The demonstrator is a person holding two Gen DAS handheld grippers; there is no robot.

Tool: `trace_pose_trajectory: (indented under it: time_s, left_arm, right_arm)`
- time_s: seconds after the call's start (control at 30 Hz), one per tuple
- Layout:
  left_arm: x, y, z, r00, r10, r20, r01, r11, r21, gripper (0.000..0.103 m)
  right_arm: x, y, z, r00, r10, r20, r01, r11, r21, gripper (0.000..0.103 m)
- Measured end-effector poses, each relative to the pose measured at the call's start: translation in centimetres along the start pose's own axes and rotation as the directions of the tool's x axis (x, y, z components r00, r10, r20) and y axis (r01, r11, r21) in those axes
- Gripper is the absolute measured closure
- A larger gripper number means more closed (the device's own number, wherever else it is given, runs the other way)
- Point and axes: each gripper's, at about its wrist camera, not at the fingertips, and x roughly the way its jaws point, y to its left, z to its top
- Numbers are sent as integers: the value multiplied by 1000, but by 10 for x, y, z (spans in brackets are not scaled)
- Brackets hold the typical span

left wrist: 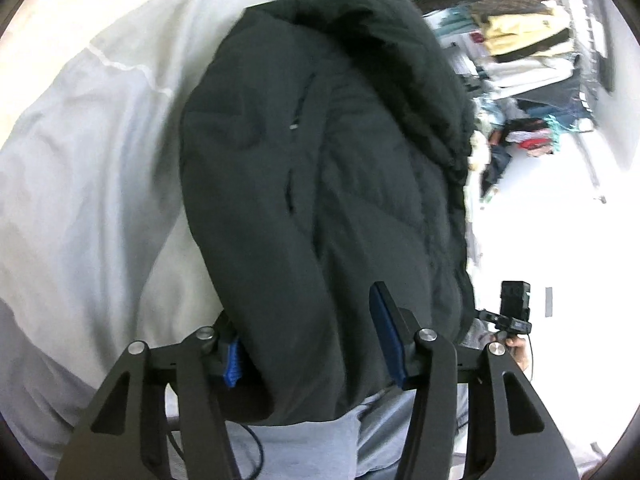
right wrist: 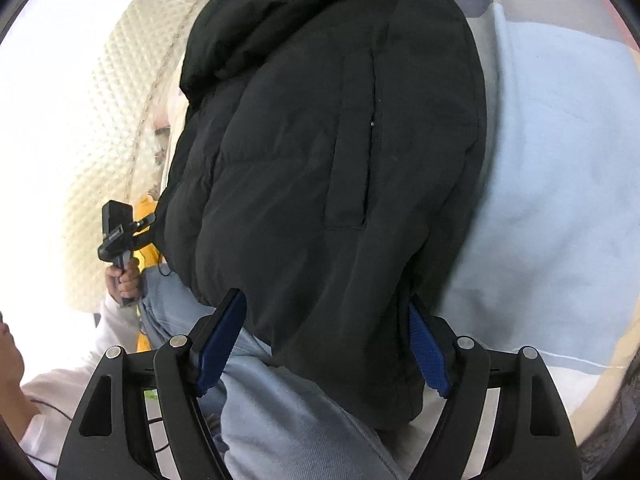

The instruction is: Fold large clothes

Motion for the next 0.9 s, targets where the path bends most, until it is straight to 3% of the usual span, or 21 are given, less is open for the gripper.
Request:
trace_pose_trajectory:
  time_s: [0.1, 0.13, 0.23, 0.3, 0.43, 0.53, 0.6, 0.67, 0.7, 0.77, 0.83, 0.87, 0.9]
  left_arm:
    - [12, -1, 2, 993, 117, -11, -117, 993, -23, 41]
    - [16, -1, 1, 980, 200, -16, -201, 979, -30, 38]
    - [26, -5, 1, 948, 315, -33, -316, 949, -7, 23]
    - [28, -6, 2, 947, 318, -41, -318, 948, 3, 23]
    - [35, -4, 4, 967, 243, -79, -244, 970, 2, 23]
    - [38, -6, 3, 975, 208, -75, -208, 978, 1, 24]
    - [39, -8, 2, 980, 188, -67, -189, 982, -1, 24]
    - [39, -15, -2, 985, 165, -48, -163, 986, 31, 31]
    - [34, -21, -5, 989, 146, -24, -144, 987, 64, 45]
    - [30, -34, -10, 996, 91, 21, -93, 989, 111, 51]
    - [26, -38, -13, 995, 85, 50, -91, 988, 128, 67]
    - [23, -39, -13, 995, 75, 66, -83, 988, 126, 72]
    - [20, -40, -13, 995, 58, 80, -68, 990, 120, 81]
  right_arm:
    - [21, -11, 9, 999, -30, -41, 31, 999, 29, 25]
    - [27, -17, 11, 997, -36, -74, 38, 999, 22, 25]
    - [43, -27, 15, 987, -41, -156, 43, 999, 9, 25]
    - [42, -17, 18, 988, -6, -156, 3, 1000, -23, 24]
    - [32, 26, 22, 987, 89, -137, -112, 979, -169, 24]
    - [36, 37, 21, 986, 37, -161, -73, 972, -225, 22]
    - [48, 23, 21, 980, -6, -197, -28, 985, -168, 22]
    - [56, 12, 19, 972, -16, -233, -15, 991, -131, 22]
    - [61, 10, 16, 967, -17, -254, -16, 992, -128, 22]
    - [58, 16, 16, 969, -36, -245, -7, 985, -171, 25]
    - [51, 35, 16, 975, -41, -217, -12, 972, -236, 31]
    - [50, 41, 15, 977, -51, -207, -5, 965, -260, 45]
    - [42, 53, 15, 980, -97, -172, 40, 950, -309, 67]
